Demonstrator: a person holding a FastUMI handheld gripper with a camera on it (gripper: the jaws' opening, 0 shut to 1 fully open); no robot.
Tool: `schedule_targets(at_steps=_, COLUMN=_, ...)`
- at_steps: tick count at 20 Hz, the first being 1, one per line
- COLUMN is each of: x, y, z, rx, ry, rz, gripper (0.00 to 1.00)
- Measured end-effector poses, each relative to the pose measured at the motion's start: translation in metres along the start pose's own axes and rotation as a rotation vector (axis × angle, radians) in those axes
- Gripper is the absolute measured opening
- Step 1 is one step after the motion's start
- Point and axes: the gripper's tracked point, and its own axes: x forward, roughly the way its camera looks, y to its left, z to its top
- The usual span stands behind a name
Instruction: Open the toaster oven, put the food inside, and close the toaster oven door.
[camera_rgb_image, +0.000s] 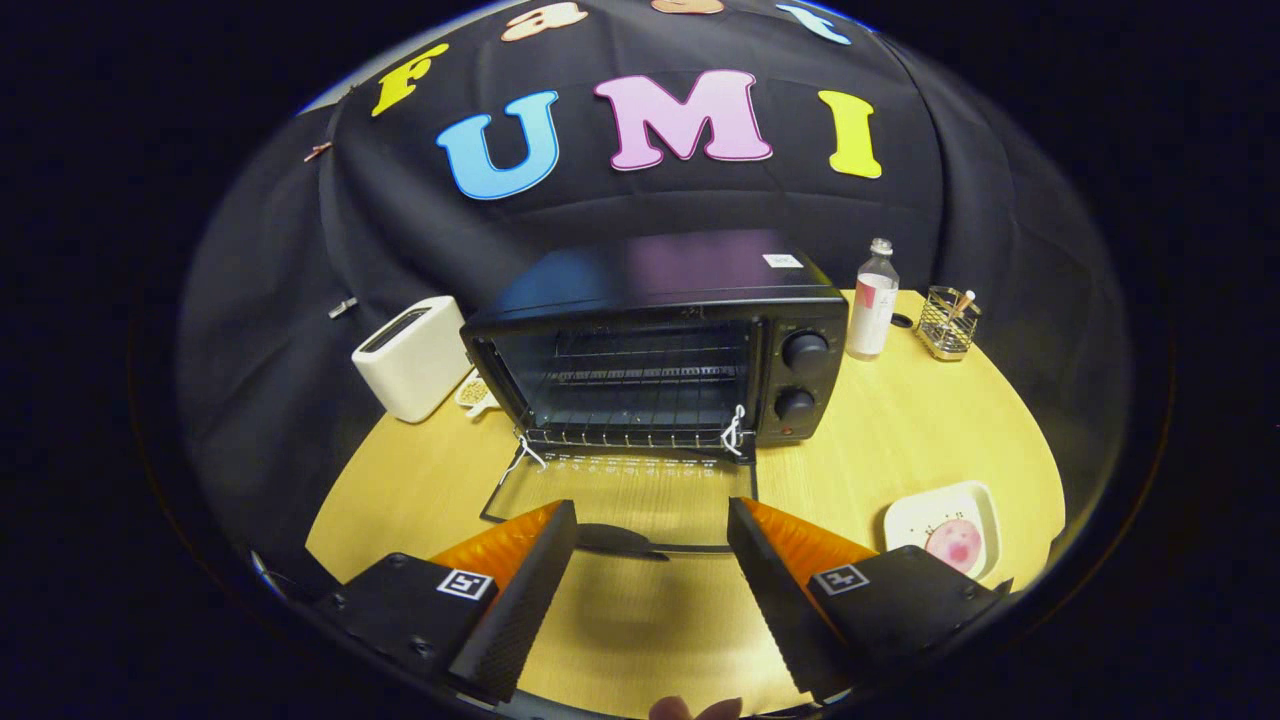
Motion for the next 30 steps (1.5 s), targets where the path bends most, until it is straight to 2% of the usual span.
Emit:
schedule_targets(at_steps=5, x=-0.027, y=-0.081, z=-0.009, rx=-0.075, ry=0.08, rz=-0.008, gripper=1.0)
schedule_targets(at_steps=13, x=-0.049, y=-0.224, z=-0.029, rx=0.005, ry=0.262, rz=-0.043, gripper=1.0)
schedule_targets(at_steps=21, x=-0.024, y=-0.324, z=-0.082, rx=0.113, ry=0.542, rz=-0.047, gripper=0.96)
schedule_targets(at_steps=22, x=-0.019, y=-0.33, z=-0.089, rx=0.12, ry=0.57, rz=-0.046, gripper=0.9)
schedule_targets(at_steps=24, x=-0.009, y=-0.336, z=-0.098, rx=0.135, ry=0.608, rz=-0.026, gripper=0.88)
schedule_targets(at_steps=26, x=0.0, y=-0.341, z=-0.106, rx=0.148, ry=0.646, rz=-0.014, gripper=0.72)
schedule_targets(at_steps=27, x=0.003, y=-0.342, z=-0.111, rx=0.159, ry=0.67, rz=-0.014, gripper=0.71)
schedule_targets(at_steps=28, x=0.006, y=-0.344, z=-0.115, rx=0.171, ry=0.693, rz=-0.014, gripper=0.58)
schedule_targets(at_steps=30, x=0.008, y=-0.345, z=-0.122, rx=0.167, ry=0.728, rz=-0.017, gripper=0.46)
